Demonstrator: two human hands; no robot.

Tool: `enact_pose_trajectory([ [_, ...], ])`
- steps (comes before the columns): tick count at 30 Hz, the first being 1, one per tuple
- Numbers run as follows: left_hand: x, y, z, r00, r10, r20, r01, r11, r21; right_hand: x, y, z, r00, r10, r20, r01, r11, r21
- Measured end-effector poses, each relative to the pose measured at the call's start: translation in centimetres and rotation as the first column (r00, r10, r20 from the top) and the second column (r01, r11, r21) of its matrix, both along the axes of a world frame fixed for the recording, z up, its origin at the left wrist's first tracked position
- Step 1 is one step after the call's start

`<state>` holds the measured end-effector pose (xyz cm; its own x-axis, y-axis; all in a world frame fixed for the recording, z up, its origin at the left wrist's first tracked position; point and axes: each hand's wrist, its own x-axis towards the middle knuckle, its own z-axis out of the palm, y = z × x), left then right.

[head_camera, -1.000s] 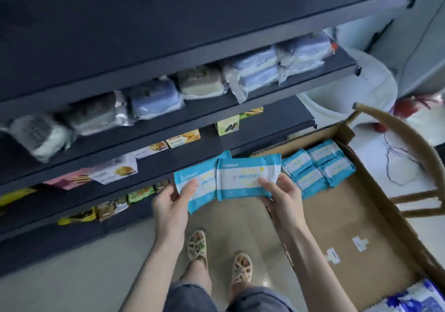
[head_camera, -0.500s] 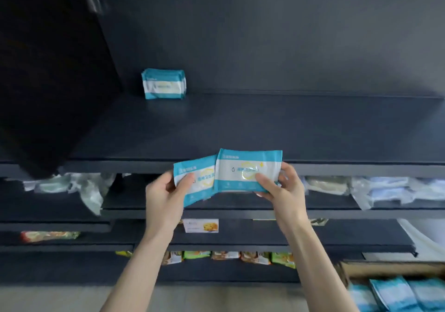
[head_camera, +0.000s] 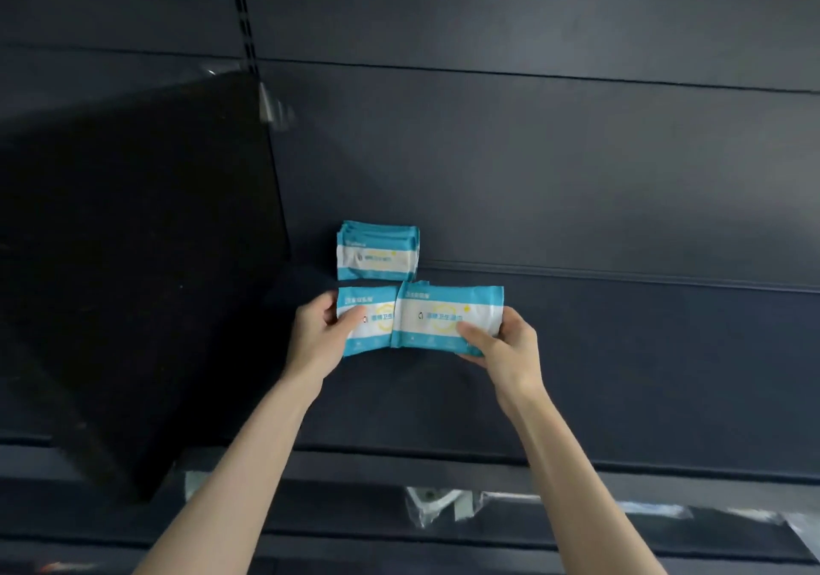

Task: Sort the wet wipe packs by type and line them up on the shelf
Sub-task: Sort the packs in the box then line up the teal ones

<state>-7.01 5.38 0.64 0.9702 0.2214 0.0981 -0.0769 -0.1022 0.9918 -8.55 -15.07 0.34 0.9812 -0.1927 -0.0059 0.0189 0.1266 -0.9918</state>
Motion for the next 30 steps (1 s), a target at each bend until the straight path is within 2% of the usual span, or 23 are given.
enact_pose_trajectory([
  [3,3.8,0.7,-0.5,0.999,-0.027,-0.038,0.026,0.999,-0.025,4.5,0.7,-0.7,1.0,0.005,-0.021,-0.007,0.997,-0.078],
  [7,7.9,1.9,-1.5,0.988,-0.099,-0.116,0.079,0.983,-0.164,9.8,1.7,-1.3,0.998,0.037,-0.056,-0.045,0.986,-0.159],
  [9,9.2,2.2,-1.6,0.981,-0.156,-0.117,0.124,0.962,-0.244,11.5,2.5,-1.5,0.995,0.075,-0.064,-0.085,0.982,-0.171],
  [11,10.0,2.2,-1.5,0.975,-0.203,-0.089,0.174,0.95,-0.259,12.8,3.5,-1.7,0.992,0.105,-0.065,-0.115,0.976,-0.184],
  [14,10.9,2.1,-1.6,0.973,-0.223,-0.055,0.212,0.963,-0.166,14.1,4.8,-2.0,0.992,0.107,-0.07,-0.12,0.965,-0.231],
  [17,12.0,2.6,-1.8,0.984,-0.176,-0.007,0.175,0.984,-0.039,14.8,5.7,-2.3,0.996,0.084,-0.035,-0.091,0.951,-0.294],
  [22,13.6,3.1,-2.1,0.987,-0.105,0.125,0.101,0.994,0.038,14.8,6.9,-1.6,0.996,0.03,0.08,0.004,0.922,-0.387],
  [24,14.3,3.5,-2.4,0.981,-0.079,0.177,0.063,0.993,0.095,15.2,7.4,-1.6,0.993,0.024,0.114,0.032,0.883,-0.467],
  [27,15.3,3.9,-3.6,0.976,-0.022,0.217,-0.042,0.957,0.287,15.5,8.1,-2.0,0.993,0.008,0.119,0.067,0.79,-0.609],
  [30,15.6,3.8,-4.8,0.974,0.044,0.221,-0.119,0.932,0.341,15.2,8.1,-2.2,0.99,-0.036,0.135,0.121,0.71,-0.694],
])
